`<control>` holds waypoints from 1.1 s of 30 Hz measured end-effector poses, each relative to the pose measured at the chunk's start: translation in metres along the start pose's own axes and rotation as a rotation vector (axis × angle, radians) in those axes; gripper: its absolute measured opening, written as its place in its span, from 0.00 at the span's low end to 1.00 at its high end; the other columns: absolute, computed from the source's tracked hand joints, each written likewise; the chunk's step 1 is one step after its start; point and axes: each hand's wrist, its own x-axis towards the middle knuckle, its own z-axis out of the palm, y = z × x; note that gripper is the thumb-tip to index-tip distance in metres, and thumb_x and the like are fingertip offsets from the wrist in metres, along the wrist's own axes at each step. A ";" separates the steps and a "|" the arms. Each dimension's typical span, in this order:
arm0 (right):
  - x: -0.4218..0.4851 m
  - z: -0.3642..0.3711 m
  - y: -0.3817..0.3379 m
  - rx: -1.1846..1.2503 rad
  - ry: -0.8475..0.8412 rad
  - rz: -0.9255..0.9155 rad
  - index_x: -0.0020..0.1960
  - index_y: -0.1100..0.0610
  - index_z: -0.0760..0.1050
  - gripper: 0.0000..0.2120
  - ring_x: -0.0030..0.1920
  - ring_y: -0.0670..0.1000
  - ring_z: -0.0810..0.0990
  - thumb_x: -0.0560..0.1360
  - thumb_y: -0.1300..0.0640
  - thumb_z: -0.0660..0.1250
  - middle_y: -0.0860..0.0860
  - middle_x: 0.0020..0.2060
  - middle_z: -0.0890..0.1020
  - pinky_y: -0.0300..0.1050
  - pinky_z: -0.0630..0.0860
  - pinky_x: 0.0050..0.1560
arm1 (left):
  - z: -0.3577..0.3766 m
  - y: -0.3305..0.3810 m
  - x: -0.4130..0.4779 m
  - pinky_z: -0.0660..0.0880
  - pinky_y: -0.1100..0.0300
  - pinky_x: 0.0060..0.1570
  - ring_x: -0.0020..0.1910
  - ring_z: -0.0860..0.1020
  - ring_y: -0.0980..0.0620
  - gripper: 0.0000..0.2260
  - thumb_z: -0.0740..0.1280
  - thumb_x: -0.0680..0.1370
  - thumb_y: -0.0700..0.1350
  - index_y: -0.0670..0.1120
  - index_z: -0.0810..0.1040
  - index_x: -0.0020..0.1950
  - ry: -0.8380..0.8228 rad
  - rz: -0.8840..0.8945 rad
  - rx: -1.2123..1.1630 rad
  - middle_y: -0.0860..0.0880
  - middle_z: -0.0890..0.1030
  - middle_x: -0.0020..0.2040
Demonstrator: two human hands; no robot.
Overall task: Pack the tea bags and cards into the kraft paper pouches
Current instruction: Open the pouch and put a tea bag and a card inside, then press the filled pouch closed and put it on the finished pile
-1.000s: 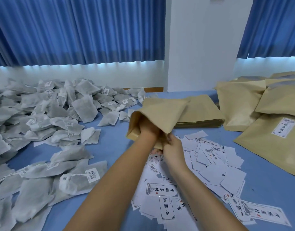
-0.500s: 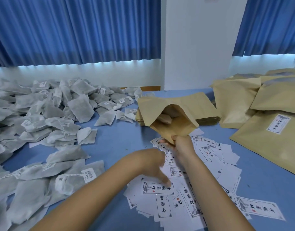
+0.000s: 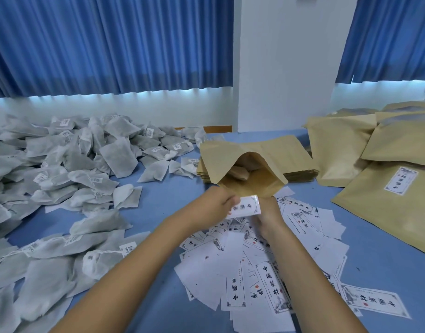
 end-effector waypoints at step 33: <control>-0.004 0.009 -0.004 0.010 -0.067 0.063 0.52 0.61 0.73 0.14 0.29 0.46 0.81 0.76 0.74 0.54 0.55 0.40 0.81 0.42 0.78 0.29 | 0.026 0.014 0.081 0.70 0.58 0.39 0.48 0.78 0.46 0.09 0.62 0.77 0.33 0.41 0.79 0.52 0.182 -0.121 0.822 0.44 0.80 0.50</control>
